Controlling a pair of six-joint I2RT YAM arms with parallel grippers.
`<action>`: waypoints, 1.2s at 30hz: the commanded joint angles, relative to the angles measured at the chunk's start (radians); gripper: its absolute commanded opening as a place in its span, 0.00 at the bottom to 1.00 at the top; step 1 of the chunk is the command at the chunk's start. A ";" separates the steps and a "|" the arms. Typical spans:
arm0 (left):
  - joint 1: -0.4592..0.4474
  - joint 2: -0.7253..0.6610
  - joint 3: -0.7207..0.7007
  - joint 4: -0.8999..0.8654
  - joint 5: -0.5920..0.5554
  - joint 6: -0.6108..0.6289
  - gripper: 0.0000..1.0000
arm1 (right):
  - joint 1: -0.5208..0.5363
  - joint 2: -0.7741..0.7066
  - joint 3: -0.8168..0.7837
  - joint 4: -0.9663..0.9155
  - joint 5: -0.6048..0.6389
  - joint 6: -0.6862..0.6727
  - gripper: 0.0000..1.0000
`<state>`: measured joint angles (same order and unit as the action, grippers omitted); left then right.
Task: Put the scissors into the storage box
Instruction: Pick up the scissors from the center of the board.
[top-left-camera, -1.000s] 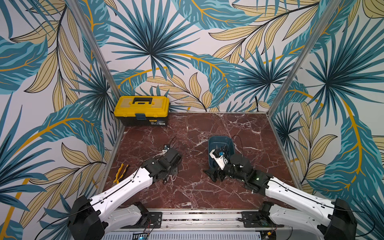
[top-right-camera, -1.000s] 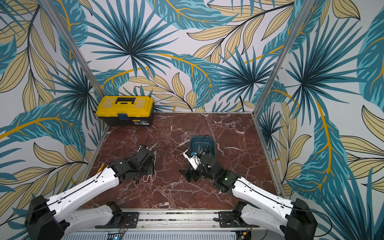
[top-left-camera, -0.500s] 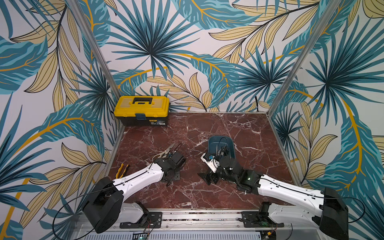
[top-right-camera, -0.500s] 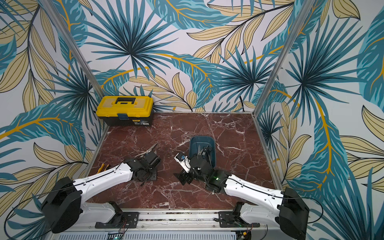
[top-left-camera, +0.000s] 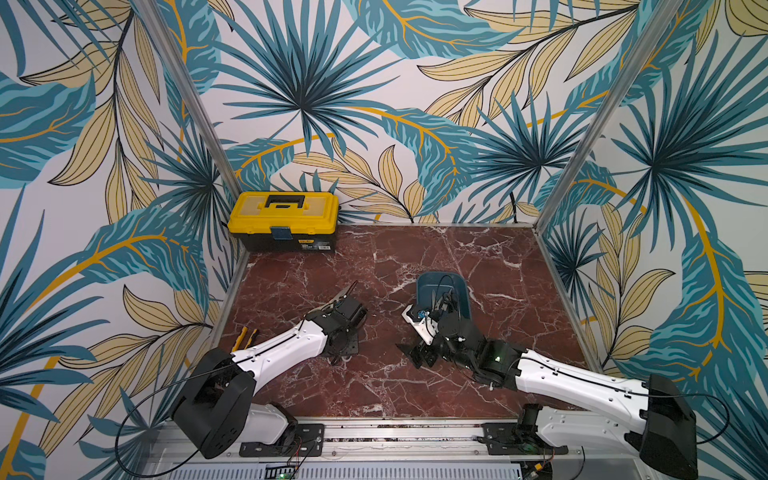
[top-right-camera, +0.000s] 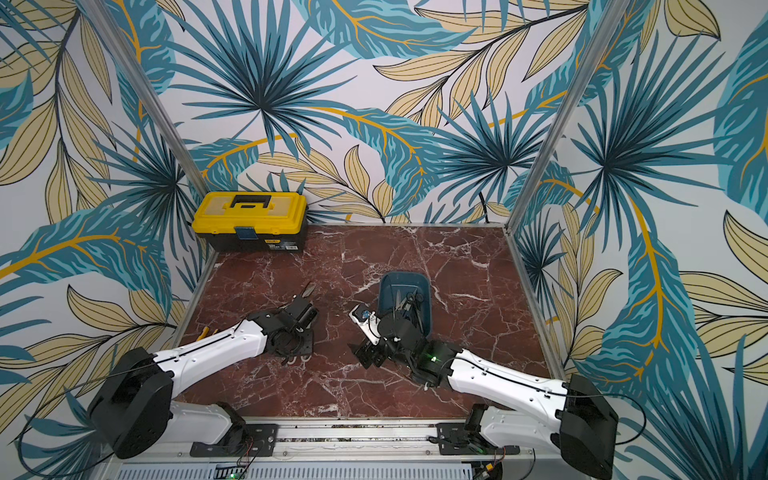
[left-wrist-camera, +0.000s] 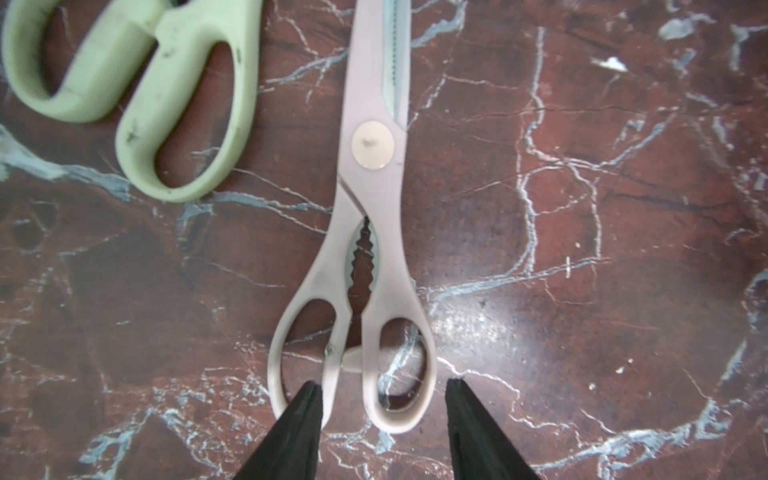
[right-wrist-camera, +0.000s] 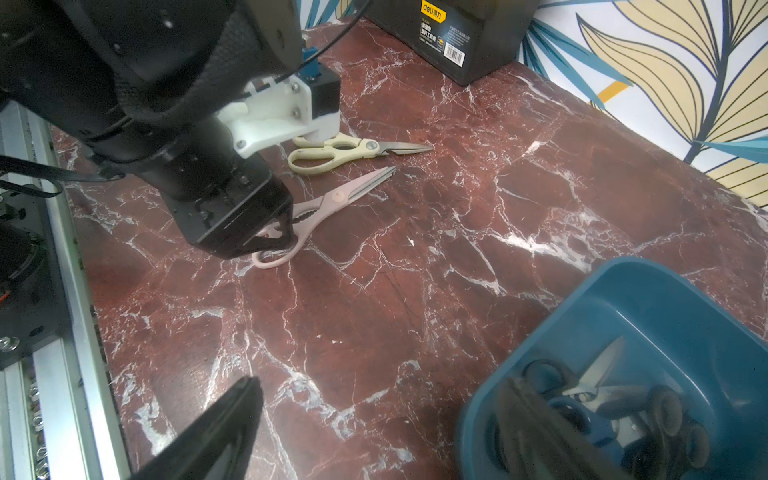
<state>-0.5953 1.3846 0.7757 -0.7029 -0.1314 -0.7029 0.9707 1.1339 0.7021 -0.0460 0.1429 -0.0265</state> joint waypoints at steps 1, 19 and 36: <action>0.027 0.007 -0.010 0.037 0.018 0.024 0.52 | 0.010 0.001 0.008 -0.009 0.046 0.012 0.93; 0.038 0.129 -0.049 0.108 0.052 0.021 0.43 | 0.031 0.023 -0.004 -0.003 0.100 0.024 0.94; 0.038 0.122 0.001 0.074 0.046 0.076 0.17 | 0.034 0.011 0.023 -0.034 0.175 0.004 0.95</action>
<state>-0.5610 1.4944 0.7601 -0.6163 -0.1081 -0.6476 1.0000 1.1477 0.7040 -0.0589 0.2890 -0.0193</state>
